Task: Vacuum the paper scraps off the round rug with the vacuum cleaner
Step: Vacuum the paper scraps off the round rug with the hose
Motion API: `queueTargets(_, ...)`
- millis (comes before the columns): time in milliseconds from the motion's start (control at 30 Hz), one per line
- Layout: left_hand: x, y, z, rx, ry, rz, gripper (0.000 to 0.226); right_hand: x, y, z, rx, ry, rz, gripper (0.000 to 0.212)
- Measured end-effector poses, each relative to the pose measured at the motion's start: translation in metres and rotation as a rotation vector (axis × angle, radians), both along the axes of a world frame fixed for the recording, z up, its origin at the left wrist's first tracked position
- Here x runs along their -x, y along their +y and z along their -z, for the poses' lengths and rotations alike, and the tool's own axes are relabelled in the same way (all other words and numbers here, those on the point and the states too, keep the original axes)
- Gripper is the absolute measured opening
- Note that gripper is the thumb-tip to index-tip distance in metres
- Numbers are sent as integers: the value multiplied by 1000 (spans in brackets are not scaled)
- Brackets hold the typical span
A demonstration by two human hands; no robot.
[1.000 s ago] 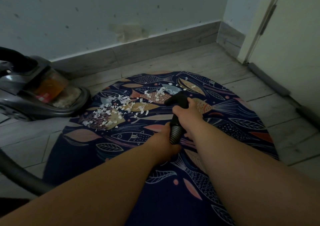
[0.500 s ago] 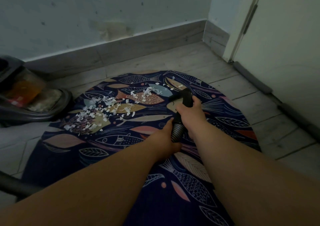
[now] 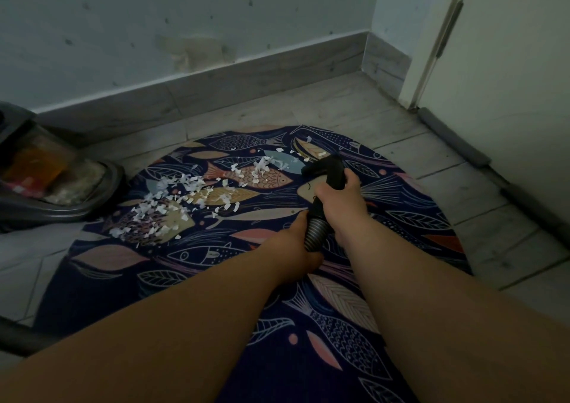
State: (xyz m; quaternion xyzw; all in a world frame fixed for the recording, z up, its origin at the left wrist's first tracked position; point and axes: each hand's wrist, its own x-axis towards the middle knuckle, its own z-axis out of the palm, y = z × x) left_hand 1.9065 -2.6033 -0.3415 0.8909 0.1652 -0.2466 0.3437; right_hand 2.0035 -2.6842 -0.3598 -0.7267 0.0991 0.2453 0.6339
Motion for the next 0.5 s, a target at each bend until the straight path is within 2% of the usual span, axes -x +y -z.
queueTargets(133,-8,-1,2,13,-24,0,90,-7,-2,1,-14,4,34,76)
queueTargets(400,-38,-3,8,-2,-36,48,94,-31,-8,1,-8,46,147,58)
queueTargets(500,-47,-4,11,6,-60,63,94,-38,-11,2,-1,35,143,61)
